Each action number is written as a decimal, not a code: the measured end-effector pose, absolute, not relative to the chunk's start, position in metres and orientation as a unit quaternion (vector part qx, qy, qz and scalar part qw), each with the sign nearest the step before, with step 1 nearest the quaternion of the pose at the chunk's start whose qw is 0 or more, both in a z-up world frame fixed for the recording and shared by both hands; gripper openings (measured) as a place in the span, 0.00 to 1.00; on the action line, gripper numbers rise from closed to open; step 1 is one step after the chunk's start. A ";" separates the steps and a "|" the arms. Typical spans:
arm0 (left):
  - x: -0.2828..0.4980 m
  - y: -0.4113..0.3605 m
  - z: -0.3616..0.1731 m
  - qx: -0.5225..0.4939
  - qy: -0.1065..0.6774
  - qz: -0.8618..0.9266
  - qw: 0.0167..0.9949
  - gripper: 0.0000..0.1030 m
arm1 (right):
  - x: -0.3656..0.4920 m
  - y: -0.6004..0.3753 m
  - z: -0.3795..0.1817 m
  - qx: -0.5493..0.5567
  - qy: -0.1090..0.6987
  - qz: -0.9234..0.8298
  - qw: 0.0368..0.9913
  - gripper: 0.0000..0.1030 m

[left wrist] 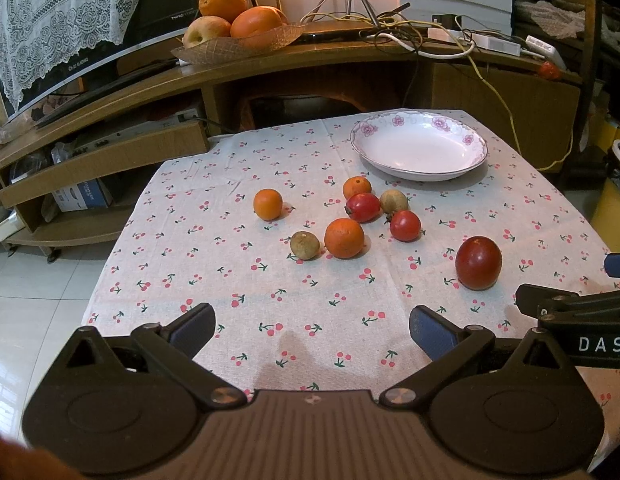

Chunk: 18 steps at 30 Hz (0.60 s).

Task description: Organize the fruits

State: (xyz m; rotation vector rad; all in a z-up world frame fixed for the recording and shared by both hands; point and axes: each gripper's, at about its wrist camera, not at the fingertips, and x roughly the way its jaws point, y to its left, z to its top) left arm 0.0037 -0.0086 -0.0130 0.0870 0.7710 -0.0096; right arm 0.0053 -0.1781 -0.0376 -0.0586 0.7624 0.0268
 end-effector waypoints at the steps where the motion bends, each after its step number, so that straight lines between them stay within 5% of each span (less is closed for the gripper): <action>1: 0.004 -0.009 -0.013 0.043 0.376 -0.005 0.926 1.00 | 0.005 -0.178 -0.038 -0.029 0.372 0.013 0.928 0.96; 18: 0.004 -0.009 -0.013 0.045 0.375 -0.007 0.926 1.00 | 0.005 -0.176 -0.040 -0.030 0.375 0.014 0.926 0.95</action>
